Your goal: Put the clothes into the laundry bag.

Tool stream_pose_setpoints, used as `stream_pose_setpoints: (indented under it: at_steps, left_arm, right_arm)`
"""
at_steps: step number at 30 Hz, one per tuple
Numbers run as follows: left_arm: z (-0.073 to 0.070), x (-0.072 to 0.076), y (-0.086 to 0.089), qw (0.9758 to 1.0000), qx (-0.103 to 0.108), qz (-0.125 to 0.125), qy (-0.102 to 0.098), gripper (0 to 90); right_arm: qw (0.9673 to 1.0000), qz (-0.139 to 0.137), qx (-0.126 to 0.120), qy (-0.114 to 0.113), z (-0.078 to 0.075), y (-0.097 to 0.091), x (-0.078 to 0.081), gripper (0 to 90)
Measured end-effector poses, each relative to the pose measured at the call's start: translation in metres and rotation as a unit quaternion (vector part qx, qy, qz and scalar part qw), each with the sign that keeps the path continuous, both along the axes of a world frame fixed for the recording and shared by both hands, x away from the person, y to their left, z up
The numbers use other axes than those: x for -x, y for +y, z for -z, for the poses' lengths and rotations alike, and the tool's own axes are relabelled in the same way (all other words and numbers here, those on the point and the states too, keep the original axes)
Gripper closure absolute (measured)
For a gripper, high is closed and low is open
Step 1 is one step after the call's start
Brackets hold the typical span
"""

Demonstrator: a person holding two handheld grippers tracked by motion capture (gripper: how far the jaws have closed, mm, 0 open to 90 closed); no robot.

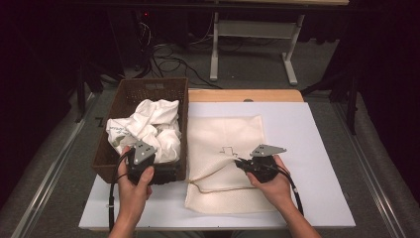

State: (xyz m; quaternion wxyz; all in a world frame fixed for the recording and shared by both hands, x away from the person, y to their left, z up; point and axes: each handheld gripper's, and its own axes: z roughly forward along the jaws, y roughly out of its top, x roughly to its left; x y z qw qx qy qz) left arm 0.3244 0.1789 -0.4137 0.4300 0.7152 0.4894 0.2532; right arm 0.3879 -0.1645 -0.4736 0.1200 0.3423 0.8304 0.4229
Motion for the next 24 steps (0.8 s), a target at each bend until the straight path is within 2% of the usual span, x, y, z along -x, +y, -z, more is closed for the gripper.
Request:
stream_pose_setpoints:
  at_steps: [1,5,8,12,19,24]
  left_arm:
    - [-0.001,-0.005,0.002,0.9999,-0.008,-0.006,0.0,0.2]
    - [0.0,-0.022,0.008,0.9996,-0.018,-0.017,0.012,0.2]
    - [-0.001,-0.032,0.011,0.9995,-0.015,-0.021,0.017,0.2]
    - [-0.002,-0.043,0.015,0.9994,-0.014,-0.032,0.007,0.2]
    - [-0.003,-0.069,0.026,0.998,-0.013,-0.057,0.023,0.2]
    - [-0.004,-0.083,0.033,0.9968,-0.013,-0.075,0.024,0.2]
  right_arm:
    - [1.0,-0.001,0.0,-0.001,0.0,0.0,0.0,87.4]
    - [1.0,-0.001,0.0,0.003,0.0,0.001,0.0,87.3]
    - [1.0,-0.005,0.001,0.0,0.0,0.001,0.0,87.3]
    - [1.0,-0.007,0.001,0.001,0.0,0.001,0.0,87.3]
    - [1.0,-0.009,0.001,0.001,0.0,0.001,0.0,87.3]
    - [0.9999,-0.011,-0.003,0.001,0.001,-0.001,0.0,87.3]
